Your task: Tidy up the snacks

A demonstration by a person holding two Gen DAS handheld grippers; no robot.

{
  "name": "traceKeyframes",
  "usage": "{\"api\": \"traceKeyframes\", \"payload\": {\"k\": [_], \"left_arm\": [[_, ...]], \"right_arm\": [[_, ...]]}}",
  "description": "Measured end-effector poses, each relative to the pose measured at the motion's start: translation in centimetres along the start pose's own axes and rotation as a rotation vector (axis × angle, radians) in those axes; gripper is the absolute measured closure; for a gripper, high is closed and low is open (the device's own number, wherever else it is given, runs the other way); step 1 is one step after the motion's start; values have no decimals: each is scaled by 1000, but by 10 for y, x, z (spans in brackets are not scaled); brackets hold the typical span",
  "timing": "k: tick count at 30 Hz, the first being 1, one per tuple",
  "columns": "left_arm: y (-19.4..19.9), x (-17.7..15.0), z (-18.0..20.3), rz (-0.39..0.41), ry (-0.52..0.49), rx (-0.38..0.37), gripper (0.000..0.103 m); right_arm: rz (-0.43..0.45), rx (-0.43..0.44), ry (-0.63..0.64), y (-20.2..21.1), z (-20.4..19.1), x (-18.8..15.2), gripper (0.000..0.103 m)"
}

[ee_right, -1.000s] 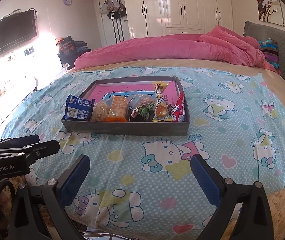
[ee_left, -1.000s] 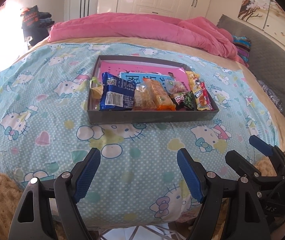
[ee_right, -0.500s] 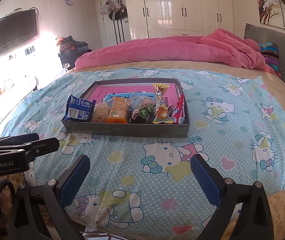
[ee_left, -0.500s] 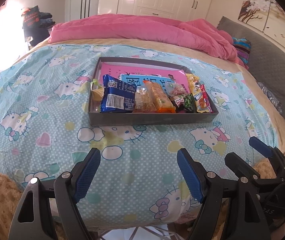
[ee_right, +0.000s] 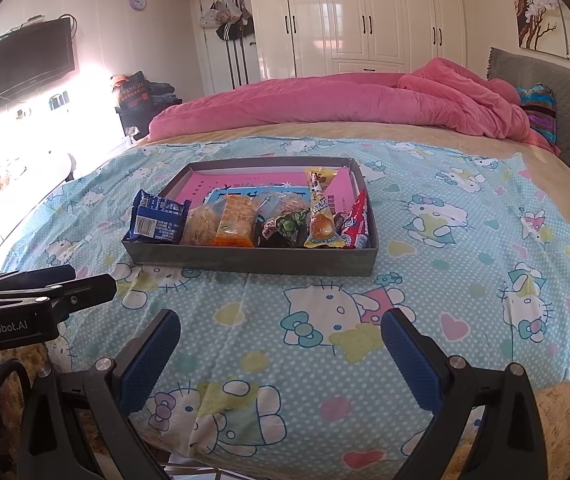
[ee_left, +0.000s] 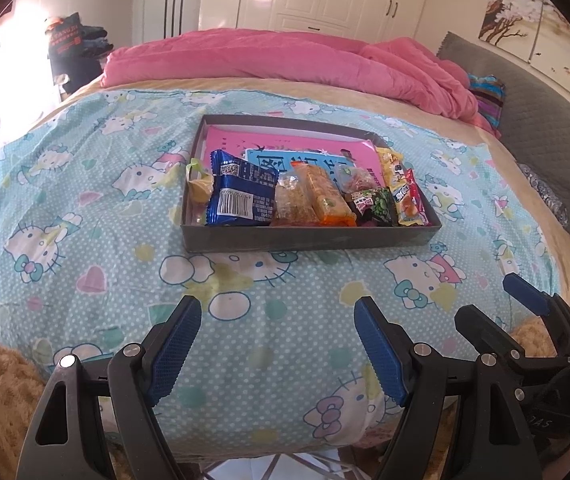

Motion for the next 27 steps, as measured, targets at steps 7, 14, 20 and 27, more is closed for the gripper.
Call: {"api": "traceKeyframes", "payload": {"k": [7, 14, 20, 27], "left_arm": [[-2, -1, -2, -5, 0, 23, 23], [-5, -1, -8, -9, 29, 34, 23], [-7, 2, -14, -16, 57, 27, 23], [-15, 17, -50, -17, 180, 8, 23]], "right_arm": [[0, 1, -1, 0, 0, 0, 2], [5, 2, -3, 0, 1, 0, 2], [8, -12, -12, -1, 5, 1, 2], [18, -83, -29, -12, 19, 8, 2]]}}
Point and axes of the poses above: each gripper's, at about its wrist camera, not at the fingertips, and y roughly against the way its jaws point, z to its right, x to its top, the point moved 1 cm from there along -y, roughly the way its jaws point, and after that the axes turned 7 degrees about -x, right-handed, at the moved point
